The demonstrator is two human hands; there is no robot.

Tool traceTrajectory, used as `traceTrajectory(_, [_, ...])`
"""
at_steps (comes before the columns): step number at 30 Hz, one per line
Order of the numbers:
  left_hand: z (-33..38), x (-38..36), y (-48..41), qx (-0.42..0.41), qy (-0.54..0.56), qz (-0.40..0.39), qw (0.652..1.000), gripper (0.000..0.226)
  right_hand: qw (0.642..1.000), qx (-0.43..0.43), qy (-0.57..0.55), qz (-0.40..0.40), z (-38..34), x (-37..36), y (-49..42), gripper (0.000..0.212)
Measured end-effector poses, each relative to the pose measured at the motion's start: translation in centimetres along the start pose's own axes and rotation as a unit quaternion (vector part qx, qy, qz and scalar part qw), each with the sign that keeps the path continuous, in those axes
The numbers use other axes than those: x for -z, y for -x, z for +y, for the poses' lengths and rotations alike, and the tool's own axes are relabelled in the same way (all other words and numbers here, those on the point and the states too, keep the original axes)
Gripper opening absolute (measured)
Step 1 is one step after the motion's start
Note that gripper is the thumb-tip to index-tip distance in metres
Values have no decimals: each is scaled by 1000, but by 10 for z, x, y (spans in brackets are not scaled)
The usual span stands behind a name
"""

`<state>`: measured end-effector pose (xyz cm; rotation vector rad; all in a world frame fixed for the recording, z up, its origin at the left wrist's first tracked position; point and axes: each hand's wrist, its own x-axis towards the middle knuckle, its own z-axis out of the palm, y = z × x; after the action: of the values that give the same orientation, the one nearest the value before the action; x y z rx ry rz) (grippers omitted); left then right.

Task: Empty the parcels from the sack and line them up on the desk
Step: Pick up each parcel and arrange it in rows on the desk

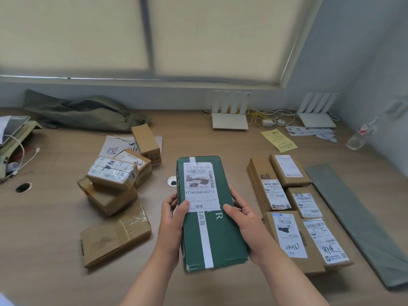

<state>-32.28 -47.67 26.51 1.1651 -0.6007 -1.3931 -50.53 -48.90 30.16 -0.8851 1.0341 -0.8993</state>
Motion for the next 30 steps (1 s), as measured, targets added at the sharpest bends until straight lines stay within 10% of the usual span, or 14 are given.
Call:
traceTrajectory(22, [-94, -141, -192, 91, -101, 27, 990, 26, 972, -9, 214, 97, -3, 166, -185, 47])
traceTrajectory(30, [-123, -146, -214, 123, -122, 29, 984, 27, 909, 26, 395, 129, 14, 185, -201, 49])
